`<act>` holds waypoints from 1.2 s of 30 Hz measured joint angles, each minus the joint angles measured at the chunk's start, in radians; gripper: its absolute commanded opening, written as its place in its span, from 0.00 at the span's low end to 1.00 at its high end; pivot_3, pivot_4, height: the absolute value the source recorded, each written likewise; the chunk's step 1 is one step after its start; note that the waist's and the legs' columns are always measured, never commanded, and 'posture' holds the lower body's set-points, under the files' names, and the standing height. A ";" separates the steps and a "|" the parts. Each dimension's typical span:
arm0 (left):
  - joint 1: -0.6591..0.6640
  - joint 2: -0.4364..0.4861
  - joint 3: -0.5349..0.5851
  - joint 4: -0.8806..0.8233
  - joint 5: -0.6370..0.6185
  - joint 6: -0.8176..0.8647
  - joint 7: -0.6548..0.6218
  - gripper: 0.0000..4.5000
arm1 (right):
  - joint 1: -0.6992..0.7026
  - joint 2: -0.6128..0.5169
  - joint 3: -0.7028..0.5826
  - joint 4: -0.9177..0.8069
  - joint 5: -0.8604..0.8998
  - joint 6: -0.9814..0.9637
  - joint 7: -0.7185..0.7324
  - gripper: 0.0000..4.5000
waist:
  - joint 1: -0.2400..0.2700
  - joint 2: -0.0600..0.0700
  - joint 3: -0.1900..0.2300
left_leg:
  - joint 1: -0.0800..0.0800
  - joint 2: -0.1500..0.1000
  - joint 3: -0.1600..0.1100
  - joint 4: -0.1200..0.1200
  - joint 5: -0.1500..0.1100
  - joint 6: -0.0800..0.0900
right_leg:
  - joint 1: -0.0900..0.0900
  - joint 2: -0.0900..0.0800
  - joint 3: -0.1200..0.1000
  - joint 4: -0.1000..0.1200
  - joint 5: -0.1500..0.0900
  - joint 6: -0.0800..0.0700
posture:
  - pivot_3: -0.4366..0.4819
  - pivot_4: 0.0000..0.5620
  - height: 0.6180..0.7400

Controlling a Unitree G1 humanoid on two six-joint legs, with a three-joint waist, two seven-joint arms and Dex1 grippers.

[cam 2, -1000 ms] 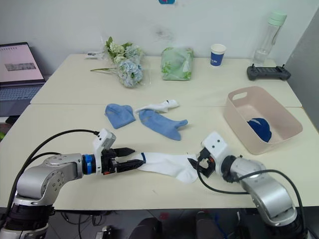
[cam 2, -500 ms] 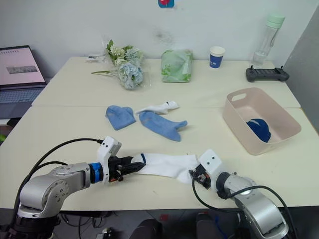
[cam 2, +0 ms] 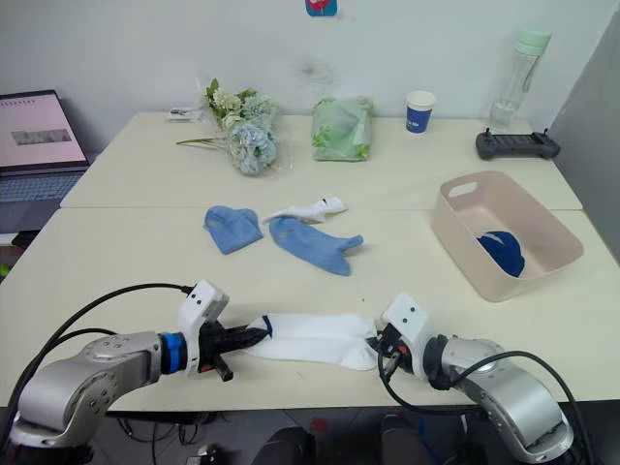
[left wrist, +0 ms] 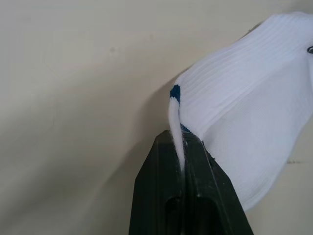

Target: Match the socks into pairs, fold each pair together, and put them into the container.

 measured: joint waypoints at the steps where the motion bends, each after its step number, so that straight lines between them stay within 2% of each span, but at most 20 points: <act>1: 0.015 0.004 0.004 -0.011 -0.002 -0.005 -0.001 0.01 | 0.000 -0.005 0.000 0.000 0.009 0.002 0.006 0.00 | 0.000 0.000 0.000 | 0.000 0.000 0.000 0.000 0.000 0.000 | 0.000 0.000 0.000 0.000 0.000 0.000 | 0.48 0.27 1.00; 6: 0.101 0.012 0.022 -0.062 -0.005 -0.046 0.001 0.01 | -0.013 -0.032 0.007 0.002 0.030 0.007 0.021 0.00 | -0.001 0.000 0.000 | 0.000 0.000 0.001 0.000 0.000 0.000 | 0.000 0.000 0.000 0.000 0.000 0.000 | 0.48 0.27 1.00; 10: 0.115 -0.029 0.018 -0.064 -0.003 -0.073 0.026 0.01 | -0.046 -0.033 0.037 0.007 0.029 0.026 0.020 0.00 | 0.001 0.000 0.000 | 0.000 0.000 0.001 0.000 0.000 0.000 | 0.000 0.000 0.000 -0.001 0.000 0.000 | 0.48 0.27 1.00; 13: 0.131 -0.032 0.016 -0.065 -0.003 -0.093 0.025 0.14 | -0.063 -0.044 0.050 0.007 0.029 0.039 0.020 0.19 | 0.001 0.000 0.000 | 0.000 0.000 0.001 0.000 0.000 0.001 | 0.001 0.000 0.000 -0.002 0.000 0.000 | 0.48 0.27 1.00; 20: 0.191 -0.006 0.020 -0.086 -0.014 -0.141 -0.020 0.60 | -0.068 -0.059 0.047 0.001 0.038 0.051 0.019 0.71 | -0.002 0.001 -0.001 | 0.000 0.000 0.001 0.000 0.000 0.001 | 0.001 0.000 0.001 -0.001 0.000 0.000 | 0.48 0.27 1.00; 23: 0.231 0.036 0.040 -0.093 -0.011 -0.194 -0.062 0.82 | -0.083 -0.050 0.021 -0.010 0.068 0.065 0.018 0.96 | -0.004 0.001 -0.001 | 0.001 0.001 0.001 -0.001 0.000 0.001 | 0.000 0.000 0.001 -0.001 0.000 0.000 | 0.48 0.27 1.00; 24: 0.239 0.052 0.047 -0.092 -0.008 -0.208 -0.071 0.88 | -0.091 -0.047 0.015 -0.011 0.071 0.066 0.017 1.00 | -0.004 0.001 -0.001 | 0.001 0.001 0.001 -0.001 0.000 0.001 | 0.001 0.001 0.000 -0.001 0.000 0.000 | 0.48 0.27 1.00; 26: 0.247 0.077 0.073 -0.063 0.006 -0.246 -0.100 1.00 | -0.114 -0.037 -0.006 -0.011 0.083 0.072 0.016 1.00 | -0.002 0.001 -0.001 | 0.001 0.001 0.001 -0.001 0.000 0.001 | 0.001 0.001 0.000 -0.001 0.000 0.000 | 0.48 0.27 1.00; 32: 0.238 0.094 0.150 0.020 0.017 -0.363 -0.173 1.00 | -0.139 -0.015 -0.031 -0.009 0.097 0.001 0.018 1.00 | -0.001 0.001 -0.001 | -0.001 0.000 0.001 -0.001 -0.001 0.001 | 0.000 0.000 0.000 -0.005 0.000 0.000 | 0.48 0.27 1.00; 34: 0.223 0.078 0.154 0.024 0.020 -0.401 -0.173 1.00 | -0.164 0.010 -0.030 0.001 0.082 -0.040 0.008 1.00 | -0.001 0.001 -0.001 | -0.001 0.000 0.001 -0.001 -0.001 0.001 | 0.000 0.000 0.000 -0.005 0.000 0.000 | 0.48 0.27 1.00; 36: 0.171 0.025 0.170 0.040 0.020 -0.439 -0.144 1.00 | -0.240 0.081 -0.020 0.057 0.044 -0.095 -0.030 1.00 | -0.003 0.001 0.000 | -0.001 0.001 0.002 0.000 -0.001 0.001 | 0.000 0.000 0.000 -0.005 0.002 -0.001 | 0.48 0.27 1.00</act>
